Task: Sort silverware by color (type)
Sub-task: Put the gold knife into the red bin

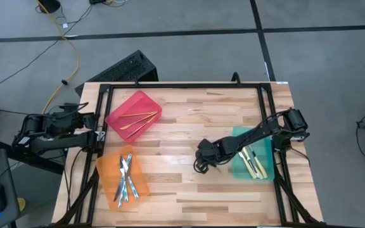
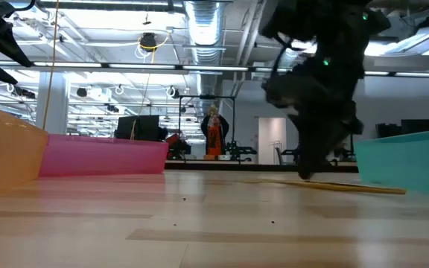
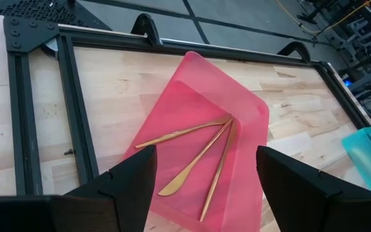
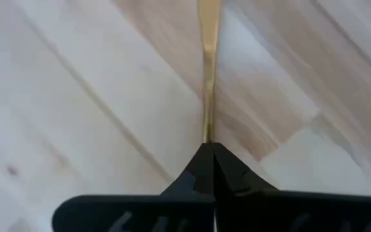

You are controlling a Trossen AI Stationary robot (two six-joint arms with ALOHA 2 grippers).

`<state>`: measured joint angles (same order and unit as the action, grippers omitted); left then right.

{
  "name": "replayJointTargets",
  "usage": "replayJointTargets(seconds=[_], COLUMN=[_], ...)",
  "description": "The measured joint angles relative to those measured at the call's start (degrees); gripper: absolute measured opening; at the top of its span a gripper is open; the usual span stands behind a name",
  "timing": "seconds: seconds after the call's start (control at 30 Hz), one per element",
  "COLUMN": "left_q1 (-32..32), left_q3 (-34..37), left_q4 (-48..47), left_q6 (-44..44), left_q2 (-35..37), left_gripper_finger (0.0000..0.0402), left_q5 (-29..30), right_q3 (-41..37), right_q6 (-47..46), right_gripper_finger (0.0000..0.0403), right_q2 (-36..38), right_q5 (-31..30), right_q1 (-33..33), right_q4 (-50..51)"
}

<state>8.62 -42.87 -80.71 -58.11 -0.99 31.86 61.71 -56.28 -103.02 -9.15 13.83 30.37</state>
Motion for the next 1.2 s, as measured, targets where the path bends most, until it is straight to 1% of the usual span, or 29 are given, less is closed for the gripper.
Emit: replayJointTargets(seconds=[0.1, 0.3, 0.4, 0.53, 0.67, 0.8, 0.87, 1.03, 1.1, 1.2], left_q1=[-0.01, 0.0, -0.02, -0.01, -0.01, 0.0, 0.0, -0.02, 0.0, -0.01], left_q3=[0.0, 0.0, 0.0, 0.0, 0.0, 0.0, 0.0, 0.0, 0.0, 0.0], left_q4=[0.0, 0.0, 0.0, 0.0, 0.0, 0.0, 0.0, 0.0, 0.0, 0.01], left_q6=[0.0, 0.0, 0.0, 0.0, 0.02, 0.02, 0.0, 0.02, 0.02, 0.01], left_q2=[0.0, 0.0, 0.0, 0.0, 0.0, 0.0, 0.0, 0.0, 0.0, -0.02], left_gripper_finger=[0.0247, 0.0247, 0.0247, 0.0247, 0.0247, 0.0247, 0.0247, 0.0247, 0.0247, 0.0247], left_q5=[-0.01, -0.02, -0.02, -0.02, -0.02, -0.02, -0.02, -0.02, -0.06, -0.04], right_q3=[1.34, 4.36, 5.35, 7.0, 8.34, 8.38, 8.38, 8.35, 8.35, 8.7], right_q6=[1.29, 4.63, 5.93, 8.11, 8.29, 8.96, 10.13, 12.22, 12.89, 13.34], right_gripper_finger=[0.0004, 0.0004, 0.0004, 0.0015, 0.0049, 0.0095, 0.0123, 0.0185, 0.0201, 0.0213], right_q2=[0.03, 0.21, 0.26, 0.26, 0.26, 0.33, 0.25, -3.69, -5.05, -7.82], right_q5=[-1.68, -4.03, -5.08, -5.25, -4.33, -2.12, -1.38, -0.57, 1.41, 3.78], right_q1=[0.34, 0.3, 0.3, 0.08, -0.64, -1.68, -2.01, -1.41, -1.24, -0.95], right_q4=[-6.3, -10.79, -11.62, -8.13, 1.41, 7.93, 8.9, 9.49, 10.64, 11.83])
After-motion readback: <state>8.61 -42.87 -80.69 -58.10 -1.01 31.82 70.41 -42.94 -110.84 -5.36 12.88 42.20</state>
